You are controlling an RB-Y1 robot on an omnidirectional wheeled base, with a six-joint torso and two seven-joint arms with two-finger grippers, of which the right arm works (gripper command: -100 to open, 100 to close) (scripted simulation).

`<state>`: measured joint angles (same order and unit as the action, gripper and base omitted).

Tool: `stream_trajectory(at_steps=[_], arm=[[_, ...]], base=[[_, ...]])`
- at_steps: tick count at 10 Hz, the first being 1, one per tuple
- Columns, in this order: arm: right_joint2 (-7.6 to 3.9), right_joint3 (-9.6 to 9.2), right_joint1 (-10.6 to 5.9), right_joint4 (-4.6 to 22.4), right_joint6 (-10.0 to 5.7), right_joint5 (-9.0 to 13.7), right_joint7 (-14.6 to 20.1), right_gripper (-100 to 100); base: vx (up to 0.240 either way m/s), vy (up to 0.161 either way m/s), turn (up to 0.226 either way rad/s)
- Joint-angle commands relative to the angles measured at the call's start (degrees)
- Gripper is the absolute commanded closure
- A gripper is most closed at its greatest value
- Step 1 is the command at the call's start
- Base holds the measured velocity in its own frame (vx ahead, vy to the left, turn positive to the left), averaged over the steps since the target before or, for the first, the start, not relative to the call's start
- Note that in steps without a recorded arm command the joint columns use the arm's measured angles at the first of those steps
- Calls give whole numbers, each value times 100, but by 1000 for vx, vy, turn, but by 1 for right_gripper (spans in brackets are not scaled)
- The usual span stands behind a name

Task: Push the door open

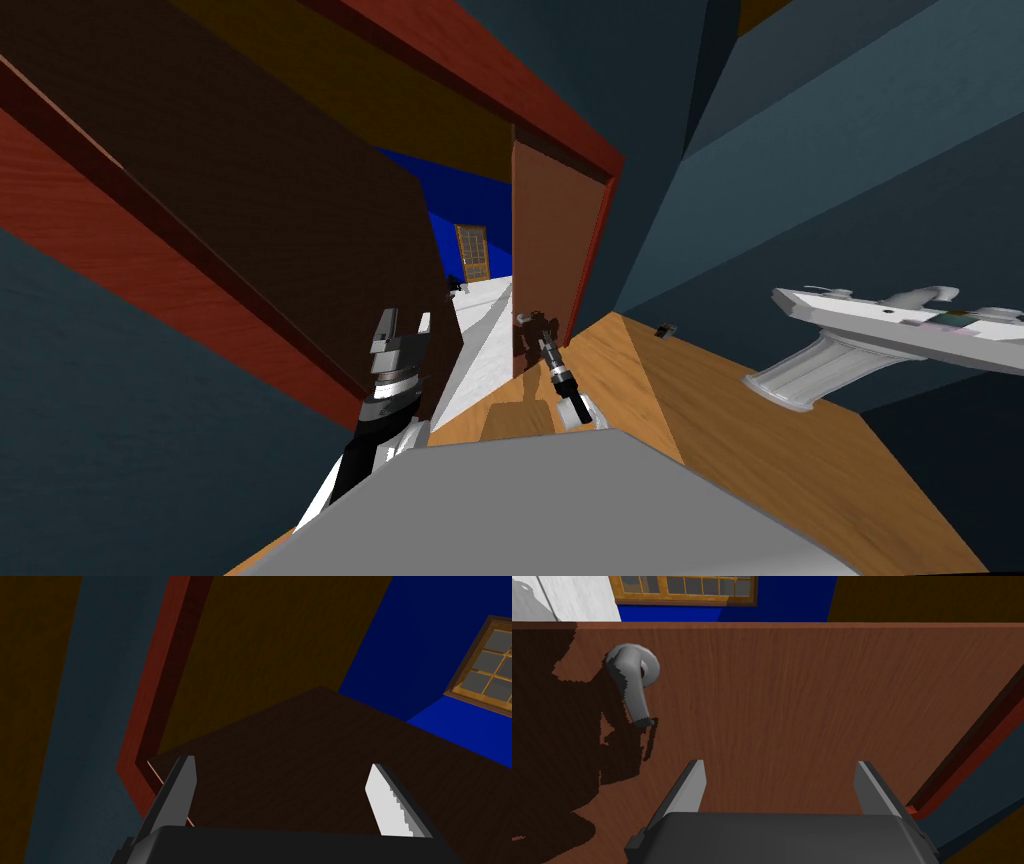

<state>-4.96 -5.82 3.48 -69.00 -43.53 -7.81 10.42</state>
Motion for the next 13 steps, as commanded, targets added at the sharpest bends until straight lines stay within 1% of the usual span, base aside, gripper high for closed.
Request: stream_trajectory(at_steps=[1, 2, 4, 5, 6, 7, 9, 10, 12, 13], arm=[[-16, -17, -150, 286, -68, -57, 61, -100], [-16, -17, -150, 402, -68, -57, 61, -100], [-21, -35, -362, 789, -145, -129, 127, -100], [-21, -35, -362, 900, -145, -129, 127, -100], [-24, -44, -468, 1053, -184, -165, 159, -100], [-24, -44, -468, 1148, -184, -165, 159, -100], [-25, -61, -665, 1530, -255, -231, 220, -100], [-25, -61, -665, 1607, -255, -231, 220, -100], [-25, -77, -854, 2002, -324, -296, 278, -100], [-25, -77, -854, 2050, -324, -296, 278, -100]], base=[[57, -81, 68], [55, -62, 39], [64, -63, 52], [41, -57, 34], [41, -55, 42], [40, -41, 24], [57, -57, 51], [43, -54, 25], [56, -64, 49], [49, -55, 25]])
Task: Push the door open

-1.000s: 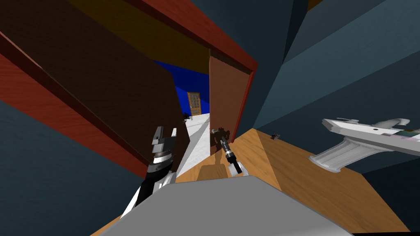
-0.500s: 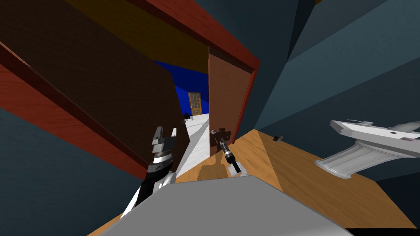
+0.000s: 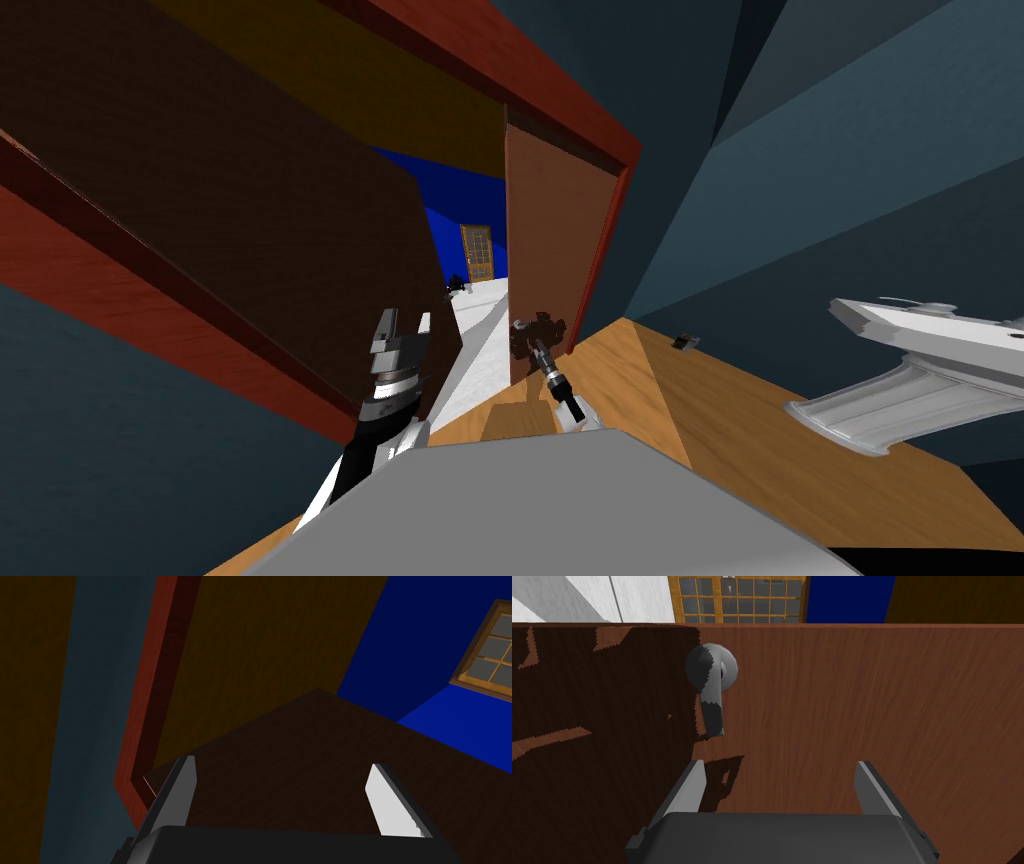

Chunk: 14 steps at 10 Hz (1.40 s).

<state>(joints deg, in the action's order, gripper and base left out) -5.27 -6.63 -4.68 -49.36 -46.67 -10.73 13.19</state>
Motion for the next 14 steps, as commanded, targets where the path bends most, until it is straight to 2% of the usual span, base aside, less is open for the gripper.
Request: stream_trajectory(at_steps=[1, 3, 4, 8, 10, 13, 14], arm=[[8, -4, -120, 279, -40, -32, 27, -100], [11, -18, -286, 608, -100, -88, 78, -100], [11, -18, -286, 665, -100, -88, 78, -100], [22, -40, -542, 1265, -193, -174, 157, -100], [24, -44, -588, 1372, -210, -190, 171, -100], [35, -57, -745, 1739, -267, -243, 219, -100], [32, -51, -718, 1670, -263, -228, 204, -100]], base=[[55, -40, 23], [64, -64, 55], [63, -45, 24], [60, -53, 35], [44, -49, 23], [39, -33, 27], [27, -24, 12]])
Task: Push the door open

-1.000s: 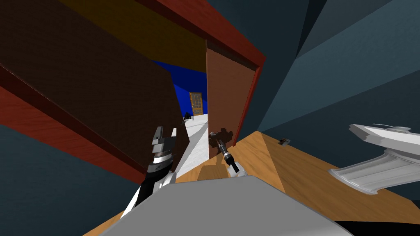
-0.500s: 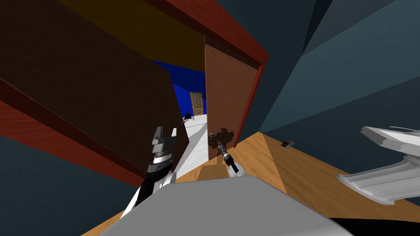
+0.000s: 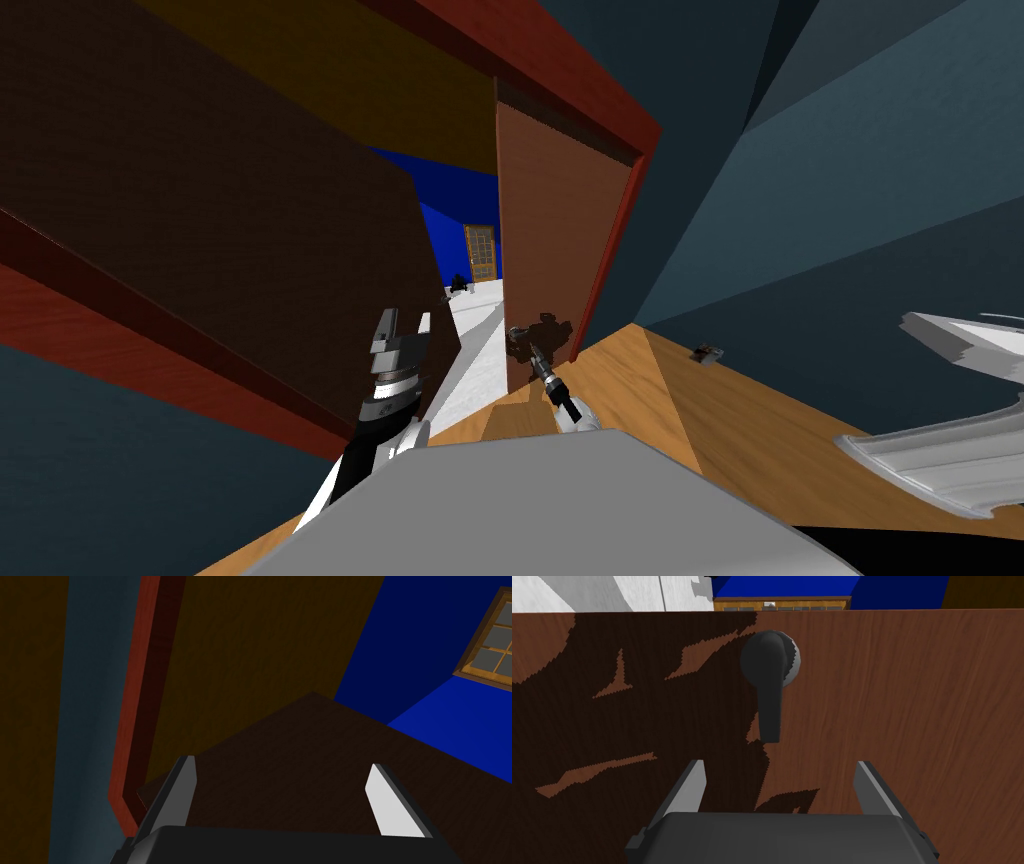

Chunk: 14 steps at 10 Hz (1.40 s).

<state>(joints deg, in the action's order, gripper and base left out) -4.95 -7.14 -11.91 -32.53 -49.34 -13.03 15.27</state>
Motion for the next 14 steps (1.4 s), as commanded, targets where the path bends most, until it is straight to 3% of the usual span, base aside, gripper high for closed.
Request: stream_trajectory(at_steps=[1, 9, 10, 14], arm=[[-1, 18, 4, 12, -8, 13, -28, -100], [60, 90, 21, 59, -37, 64, -138, -100], [60, 90, 21, 59, -37, 64, -138, 100], [60, 90, 21, 59, -37, 64, -138, 100]], base=[[119, -1, 27], [186, 56, 28], [-11, -1, -7], [-11, -3, 6]])
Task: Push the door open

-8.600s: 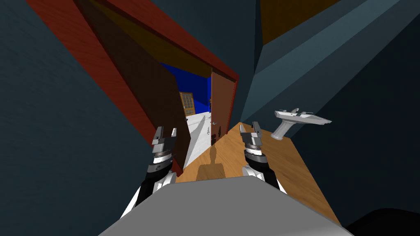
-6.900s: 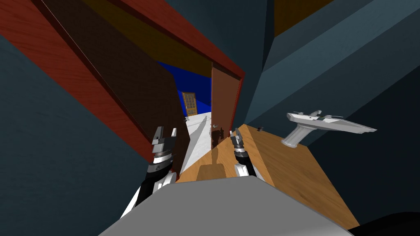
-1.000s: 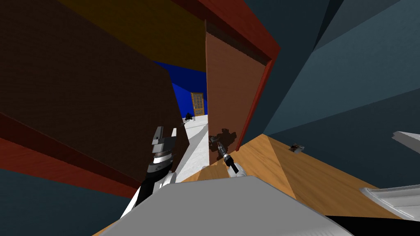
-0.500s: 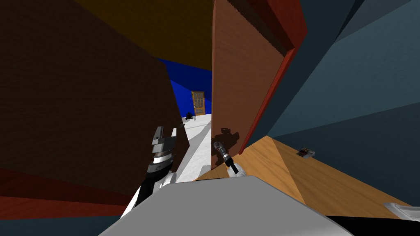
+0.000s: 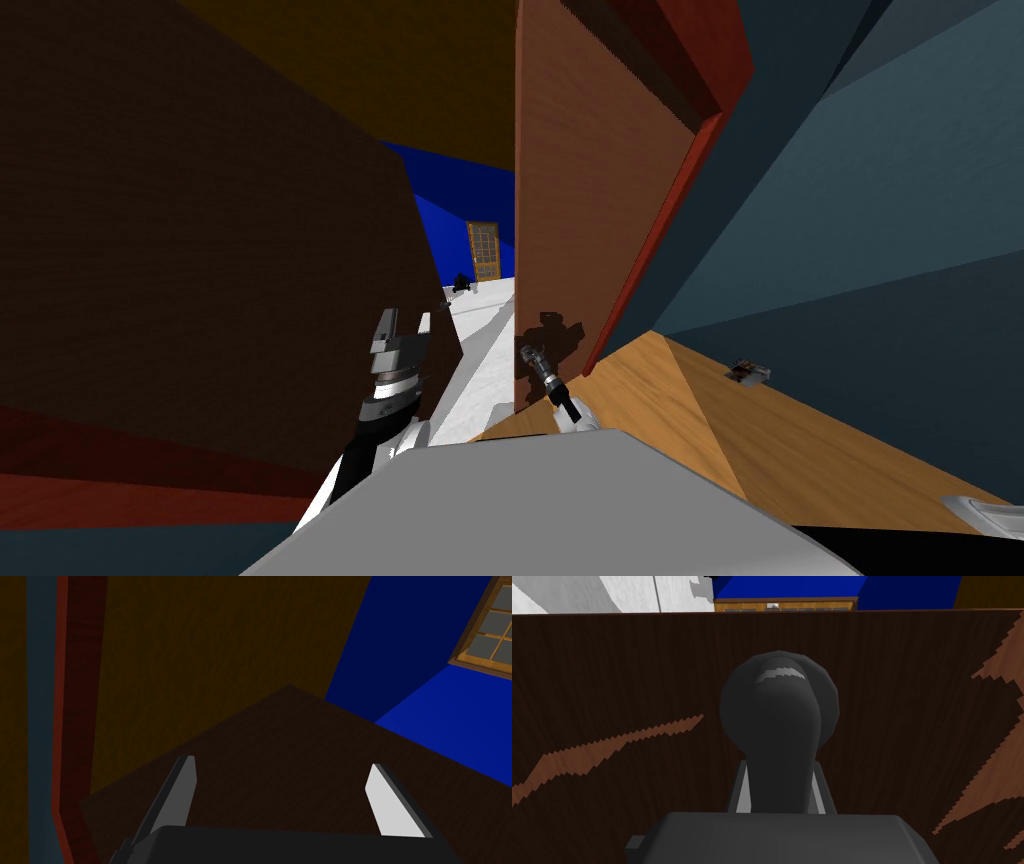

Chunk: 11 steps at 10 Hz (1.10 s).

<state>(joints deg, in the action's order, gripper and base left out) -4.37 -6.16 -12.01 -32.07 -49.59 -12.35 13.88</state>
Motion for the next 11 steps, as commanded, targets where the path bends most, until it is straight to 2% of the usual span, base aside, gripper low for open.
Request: stream_trajectory(at_steps=[1, 7, 8, 10, 11], arm=[[3, -8, 31, 13, -12, -5, 1, 100], [-50, 292, -4, 16, 52, 195, -214, 100], [-50, 292, -4, 16, 52, 195, -214, 100], [-50, 292, -4, 16, 52, 195, -214, 100], [-56, 394, -6, 21, 71, 263, -289, 100]], base=[[0, 0, 0], [171, 81, -36], [134, 71, -18], [27, 11, 6], [84, 46, -70]])
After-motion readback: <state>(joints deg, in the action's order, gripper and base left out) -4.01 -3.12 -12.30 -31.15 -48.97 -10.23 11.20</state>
